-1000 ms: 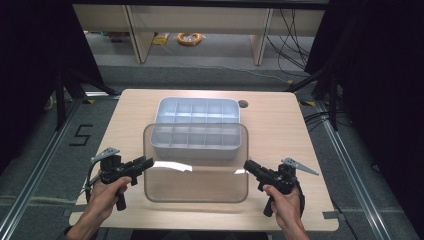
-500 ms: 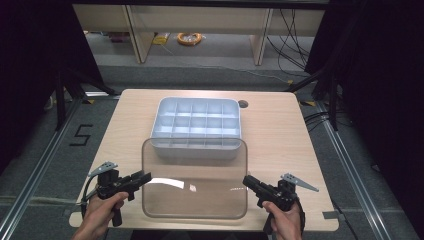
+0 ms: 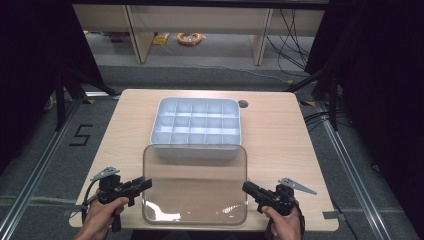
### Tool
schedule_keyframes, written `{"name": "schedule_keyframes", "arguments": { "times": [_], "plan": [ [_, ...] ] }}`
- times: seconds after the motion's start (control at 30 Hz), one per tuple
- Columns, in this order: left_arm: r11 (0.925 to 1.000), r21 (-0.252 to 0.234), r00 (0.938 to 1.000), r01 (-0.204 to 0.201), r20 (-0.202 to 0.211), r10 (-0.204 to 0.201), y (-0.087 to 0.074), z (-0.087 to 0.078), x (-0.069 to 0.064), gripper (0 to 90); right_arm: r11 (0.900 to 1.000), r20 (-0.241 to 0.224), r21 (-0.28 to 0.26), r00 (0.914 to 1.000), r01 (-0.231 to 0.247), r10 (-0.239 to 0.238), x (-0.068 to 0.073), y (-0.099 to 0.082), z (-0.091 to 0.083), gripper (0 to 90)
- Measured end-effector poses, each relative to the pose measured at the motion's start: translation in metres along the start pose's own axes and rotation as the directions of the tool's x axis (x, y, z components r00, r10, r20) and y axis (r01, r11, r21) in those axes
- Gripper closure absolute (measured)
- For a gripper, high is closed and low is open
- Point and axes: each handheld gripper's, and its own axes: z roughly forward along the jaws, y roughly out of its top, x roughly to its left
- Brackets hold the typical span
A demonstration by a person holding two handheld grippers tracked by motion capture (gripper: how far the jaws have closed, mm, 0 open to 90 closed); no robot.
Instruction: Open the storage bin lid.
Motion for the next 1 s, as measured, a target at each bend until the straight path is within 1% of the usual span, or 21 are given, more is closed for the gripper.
{"name": "schedule_keyframes", "arguments": {
  "times": [0.03, 0.07, 0.1, 0.27, 0.3, 0.33, 0.37, 0.4, 0.47, 0.5, 0.53, 0.57, 0.6, 0.67, 0.7, 0.77, 0.8, 0.87, 0.9, 0.93, 1.0],
  "plan": [
    [1.0000, 0.007, 0.9999, 0.007, 0.007, -0.007, -0.001, 0.000, 0.001, 59.4, 1.0000, -0.005, 0.006, 1.0000, -0.006, 0.006, 0.000, 0.000, 0.000, 75.0],
    [0.9999, 0.009, 1.0000, 0.009, 0.000, -0.009, -0.001, 0.001, 0.001, 59.4, 0.9998, 0.002, 0.017, 1.0000, -0.009, 0.009, 0.000, 0.000, 0.000, 74.6],
    [0.9999, 0.015, 0.9998, 0.003, 0.017, -0.004, -0.002, 0.002, 0.003, 59.4, 0.9998, 0.002, 0.017, 1.0000, -0.009, 0.009, 0.000, 0.000, 0.000, 74.6],
    [0.9988, 0.040, 0.9995, 0.028, 0.011, -0.029, -0.005, 0.007, 0.007, 59.0, 0.9987, 0.026, 0.050, 0.9996, -0.010, 0.008, -0.004, -0.003, 0.002, 73.1],
    [0.9985, 0.048, 0.9993, 0.028, 0.022, -0.029, -0.006, 0.007, 0.008, 58.7, 0.9981, 0.032, 0.055, 0.9992, -0.027, 0.025, -0.003, -0.004, 0.003, 73.0],
    [0.9979, 0.060, 0.9995, 0.027, 0.017, -0.028, -0.006, 0.008, 0.009, 58.4, 0.9972, 0.028, 0.058, 0.9985, -0.048, 0.046, -0.002, -0.004, 0.003, 72.9],
    [0.9977, 0.063, 0.9996, 0.026, 0.012, -0.027, -0.006, 0.009, 0.009, 57.8, 0.9971, 0.023, 0.069, 0.9993, -0.031, 0.030, -0.005, -0.004, 0.004, 72.7],
    [0.9980, 0.058, 0.9997, 0.023, 0.003, -0.024, -0.007, 0.010, 0.009, 57.8, 0.9971, 0.023, 0.069, 0.9993, -0.031, 0.030, -0.005, -0.004, 0.004, 72.7],
    [0.9973, 0.071, 0.9998, 0.016, 0.013, -0.017, -0.007, 0.011, 0.010, 57.4, 0.9976, 0.034, 0.067, 0.9994, -0.014, 0.011, -0.007, -0.004, 0.004, 72.4],
    [0.9976, 0.067, 0.9999, 0.014, -0.001, -0.014, -0.007, 0.011, 0.010, 57.3, 0.9971, 0.035, 0.075, 0.9993, -0.016, 0.013, -0.007, -0.005, 0.004, 72.4],
    [0.9973, 0.072, 0.9999, 0.012, -0.002, -0.012, -0.008, 0.011, 0.010, 57.3, 0.9962, 0.035, 0.078, 0.9987, -0.039, 0.036, -0.007, -0.006, 0.005, 72.2],
    [0.9972, 0.074, 0.9999, 0.011, -0.002, -0.011, -0.008, 0.011, 0.010, 57.3, 0.9965, 0.039, 0.082, 0.9992, -0.016, 0.013, -0.009, -0.007, 0.006, 71.9],
    [0.9972, 0.075, 1.0000, 0.009, -0.004, -0.009, -0.008, 0.011, 0.010, 57.3, 0.9959, 0.047, 0.086, 0.9986, -0.028, 0.024, -0.008, -0.008, 0.007, 71.8],
    [0.9971, 0.077, 1.0000, 0.003, -0.002, -0.003, -0.008, 0.012, 0.010, 57.2, 0.9960, 0.047, 0.087, 0.9987, -0.021, 0.017, -0.009, -0.008, 0.007, 71.6],
    [0.9961, 0.088, 1.0000, 0.000, 0.007, -0.001, -0.008, 0.012, 0.011, 57.1, 0.9941, 0.047, 0.098, 0.9979, -0.048, 0.044, -0.008, -0.008, 0.007, 71.5],
    [0.9953, 0.097, 1.0000, 0.001, 0.006, -0.001, -0.007, 0.013, 0.012, 56.9, 0.9953, 0.045, 0.096, 0.9990, -0.001, -0.003, -0.013, -0.008, 0.009, 71.1],
    [0.9952, 0.098, 1.0000, 0.006, 0.005, -0.007, -0.008, 0.014, 0.013, 56.9, 0.9953, 0.045, 0.096, 0.9990, -0.001, -0.003, -0.013, -0.008, 0.009, 71.1],
    [0.9938, 0.111, 1.0000, 0.008, -0.003, -0.008, -0.009, 0.015, 0.013, 56.6, 0.9933, 0.050, 0.109, 0.9981, -0.040, 0.035, -0.011, -0.009, 0.009, 70.7],
    [0.9950, 0.099, 0.9999, 0.013, -0.006, -0.012, -0.010, 0.016, 0.013, 56.5, 0.9923, 0.063, 0.116, 0.9974, -0.042, 0.035, -0.011, -0.009, 0.010, 70.5],
    [0.9933, 0.115, 0.9999, 0.013, -0.001, -0.013, -0.009, 0.016, 0.014, 56.5, 0.9920, 0.067, 0.118, 0.9970, -0.046, 0.039, -0.011, -0.010, 0.011, 70.4],
    [0.9938, 0.110, 0.9999, 0.014, -0.003, -0.014, -0.009, 0.018, 0.014, 56.3, 0.9914, 0.065, 0.118, 0.9967, -0.056, 0.048, -0.012, -0.010, 0.011, 70.2]
  ]
}}
